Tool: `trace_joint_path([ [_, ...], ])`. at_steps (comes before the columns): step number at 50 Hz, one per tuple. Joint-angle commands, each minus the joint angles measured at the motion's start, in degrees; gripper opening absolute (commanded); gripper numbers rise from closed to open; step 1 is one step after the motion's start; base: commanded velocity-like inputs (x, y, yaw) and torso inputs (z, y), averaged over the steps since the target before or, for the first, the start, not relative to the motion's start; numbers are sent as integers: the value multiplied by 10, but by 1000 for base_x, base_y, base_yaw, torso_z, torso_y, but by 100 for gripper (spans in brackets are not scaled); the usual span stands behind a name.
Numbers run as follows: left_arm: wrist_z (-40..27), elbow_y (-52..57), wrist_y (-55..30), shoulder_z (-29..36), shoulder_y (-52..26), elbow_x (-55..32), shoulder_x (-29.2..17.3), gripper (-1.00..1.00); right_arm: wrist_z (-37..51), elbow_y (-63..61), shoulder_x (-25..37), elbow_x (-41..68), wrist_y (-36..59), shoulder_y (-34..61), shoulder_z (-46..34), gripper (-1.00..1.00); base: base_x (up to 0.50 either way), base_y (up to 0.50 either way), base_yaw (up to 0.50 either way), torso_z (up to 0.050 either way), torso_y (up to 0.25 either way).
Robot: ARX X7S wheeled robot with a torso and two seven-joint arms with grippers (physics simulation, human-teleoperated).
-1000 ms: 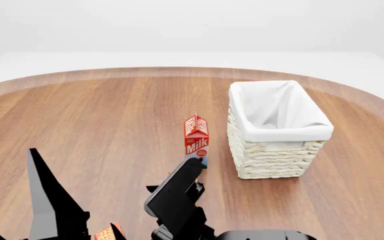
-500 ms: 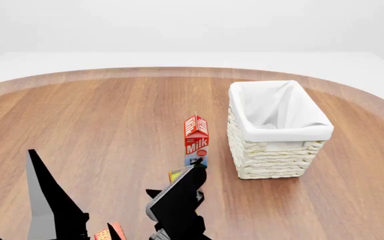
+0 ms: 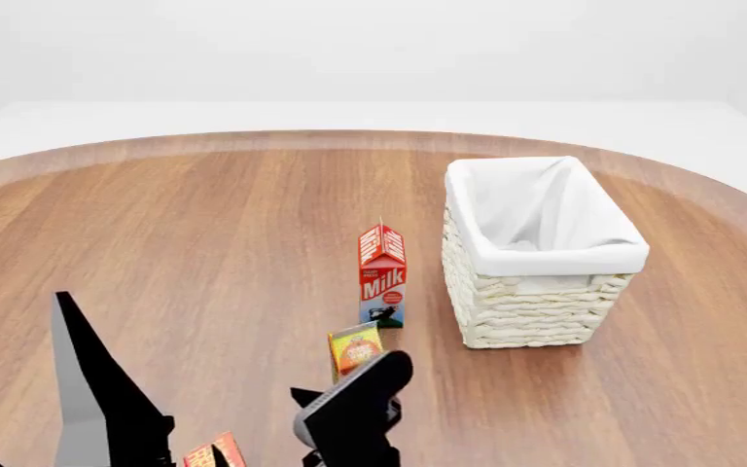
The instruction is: Pick up the cream cheese box and the butter, and put them in the basket.
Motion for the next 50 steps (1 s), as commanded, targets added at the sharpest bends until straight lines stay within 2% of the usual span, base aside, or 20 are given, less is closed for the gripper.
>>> trace_joint_path([
  [1,10,12,3,-14,2,9,9,100,12,-4,-11,-16,-13,-17,15,100,0,0,0,0,0],
  [50,11,6,8,-10,2,11,7,100,27,18,-9,2,-19,-67,-5,100,0,0,0,0,0],
])
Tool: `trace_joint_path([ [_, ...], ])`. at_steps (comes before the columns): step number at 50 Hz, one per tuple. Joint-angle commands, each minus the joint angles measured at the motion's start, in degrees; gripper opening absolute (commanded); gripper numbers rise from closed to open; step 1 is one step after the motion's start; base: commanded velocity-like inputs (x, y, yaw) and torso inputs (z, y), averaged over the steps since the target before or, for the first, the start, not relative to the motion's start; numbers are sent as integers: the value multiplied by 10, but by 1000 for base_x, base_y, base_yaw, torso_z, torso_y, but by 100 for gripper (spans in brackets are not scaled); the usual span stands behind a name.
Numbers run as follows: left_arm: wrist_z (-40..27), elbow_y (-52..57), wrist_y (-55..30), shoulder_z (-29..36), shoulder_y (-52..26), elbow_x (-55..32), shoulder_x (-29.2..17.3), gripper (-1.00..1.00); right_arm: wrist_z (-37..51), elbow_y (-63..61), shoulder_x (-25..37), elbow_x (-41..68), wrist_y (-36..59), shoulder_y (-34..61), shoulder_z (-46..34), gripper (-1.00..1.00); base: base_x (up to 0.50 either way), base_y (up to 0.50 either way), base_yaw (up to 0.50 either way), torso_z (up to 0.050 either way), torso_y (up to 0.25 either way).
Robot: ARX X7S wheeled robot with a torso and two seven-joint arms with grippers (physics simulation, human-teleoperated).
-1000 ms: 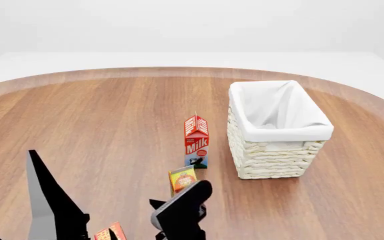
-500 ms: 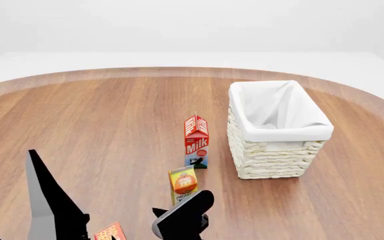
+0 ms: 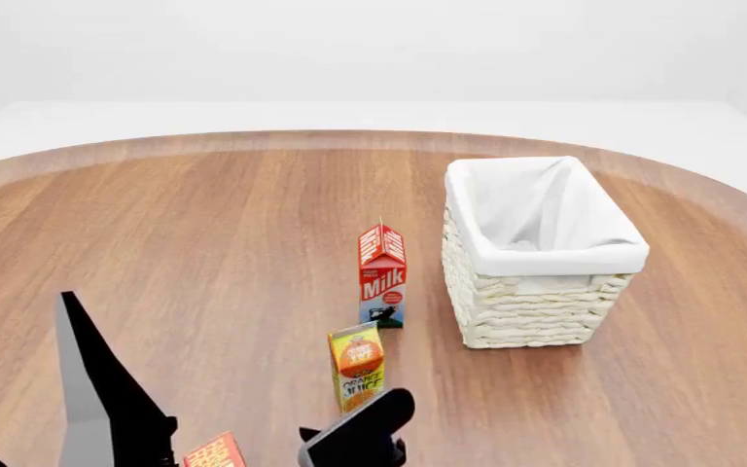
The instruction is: Pick up the cream cheese box and the butter, and put them in the basket.
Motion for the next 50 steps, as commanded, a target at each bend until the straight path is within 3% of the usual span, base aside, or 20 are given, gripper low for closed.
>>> trace_joint_path([
  [1,9,4,11,-12,3,13,9,100,-14,12,-9,-9,-10,-12,8,100,0,0,0,0,0],
  [50,8,-1,15,-12,2,8,8,100,-24,43,-4,-34,-26,-46,-27,100,0,0,0,0,0],
])
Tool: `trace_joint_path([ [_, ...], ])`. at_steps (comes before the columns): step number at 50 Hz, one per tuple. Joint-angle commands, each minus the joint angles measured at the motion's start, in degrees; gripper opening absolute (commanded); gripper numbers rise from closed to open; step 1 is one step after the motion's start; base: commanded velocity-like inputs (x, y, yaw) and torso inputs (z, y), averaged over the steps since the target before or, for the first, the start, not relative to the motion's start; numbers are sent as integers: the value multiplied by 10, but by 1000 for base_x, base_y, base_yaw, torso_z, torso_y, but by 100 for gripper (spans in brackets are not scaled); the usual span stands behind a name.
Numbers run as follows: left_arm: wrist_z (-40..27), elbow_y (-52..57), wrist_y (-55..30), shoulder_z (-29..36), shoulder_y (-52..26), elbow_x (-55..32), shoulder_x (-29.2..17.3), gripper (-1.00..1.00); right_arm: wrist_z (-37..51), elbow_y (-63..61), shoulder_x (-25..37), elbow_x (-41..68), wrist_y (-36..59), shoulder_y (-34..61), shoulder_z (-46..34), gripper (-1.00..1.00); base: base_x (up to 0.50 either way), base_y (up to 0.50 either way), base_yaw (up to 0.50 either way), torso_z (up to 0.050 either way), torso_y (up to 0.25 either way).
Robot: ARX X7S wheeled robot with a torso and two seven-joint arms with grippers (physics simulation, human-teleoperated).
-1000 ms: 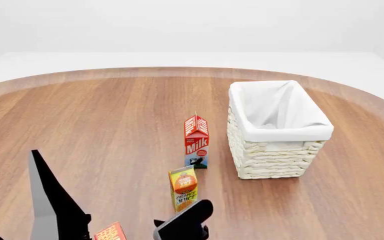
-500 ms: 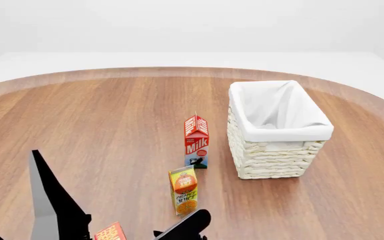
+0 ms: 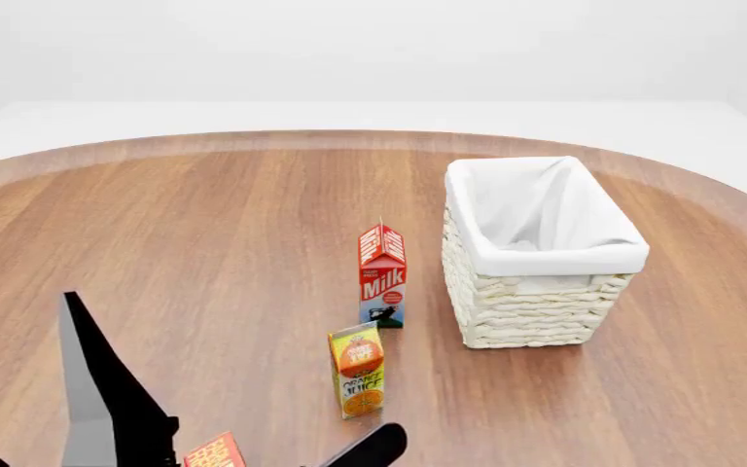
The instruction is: Pick up the cream cheese box and the butter, and put them in the basket.
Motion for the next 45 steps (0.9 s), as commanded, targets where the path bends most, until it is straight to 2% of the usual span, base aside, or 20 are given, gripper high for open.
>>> trace_joint_path([
  [1,8,0,16,-14,2,7,8,100,-12,8,-9,-14,-3,-5,4,100,0,0,0,0,0],
  [45,8,2,10,-15,1,9,8,100,-21,48,-21,1,-1,-1,0,100,0,0,0,0,0],
])
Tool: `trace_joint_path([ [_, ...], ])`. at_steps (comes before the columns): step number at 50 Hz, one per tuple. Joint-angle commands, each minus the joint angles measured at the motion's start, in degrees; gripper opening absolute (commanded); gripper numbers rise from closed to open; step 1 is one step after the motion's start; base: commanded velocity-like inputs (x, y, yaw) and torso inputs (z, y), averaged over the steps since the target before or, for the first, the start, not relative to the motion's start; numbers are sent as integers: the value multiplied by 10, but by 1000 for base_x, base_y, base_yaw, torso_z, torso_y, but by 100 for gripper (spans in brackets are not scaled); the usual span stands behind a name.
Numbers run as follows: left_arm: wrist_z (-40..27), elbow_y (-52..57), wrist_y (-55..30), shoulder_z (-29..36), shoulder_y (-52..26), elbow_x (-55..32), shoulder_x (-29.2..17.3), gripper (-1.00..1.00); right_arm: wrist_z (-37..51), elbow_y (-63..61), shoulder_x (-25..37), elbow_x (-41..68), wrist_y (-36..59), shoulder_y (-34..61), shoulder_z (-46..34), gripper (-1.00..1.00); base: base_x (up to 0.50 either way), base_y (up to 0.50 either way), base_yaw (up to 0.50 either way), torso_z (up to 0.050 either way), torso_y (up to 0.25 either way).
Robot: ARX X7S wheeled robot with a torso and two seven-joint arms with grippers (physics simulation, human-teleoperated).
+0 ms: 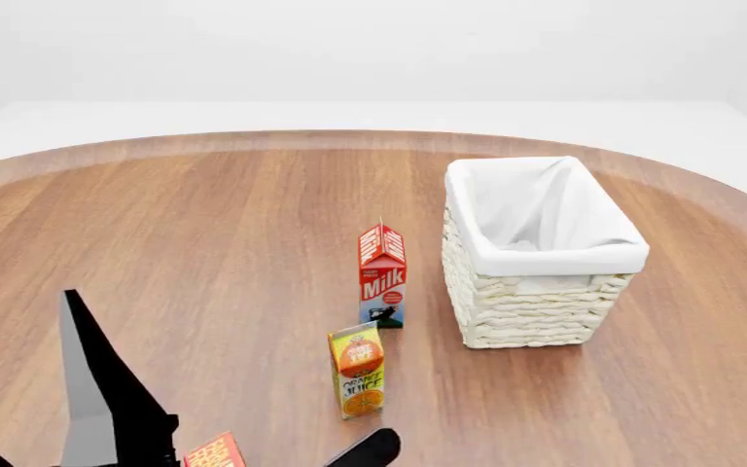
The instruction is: Pick up the cream cheese box and the butter, and put them in the basket.
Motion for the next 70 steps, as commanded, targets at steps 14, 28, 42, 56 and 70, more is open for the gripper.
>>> trace_joint_path([
  [14,11,5,9,-12,2,11,8,100,-8,23,-19,38,14,-5,17,100,0,0,0,0,0],
  [28,10,1,11,-11,1,13,8,100,-6,42,-24,64,15,-9,27,100,0,0,0,0,0],
  [42,9,0,11,-13,1,10,8,100,-16,72,-34,45,7,1,21,100,0,0,0,0,0],
  [56,9,1,9,-16,0,6,7,100,-26,99,-45,35,9,9,10,100,0,0,0,0,0],
  [70,9,-3,11,-20,-1,-1,6,100,-35,115,-53,32,16,15,-3,100,0,0,0,0,0],
])
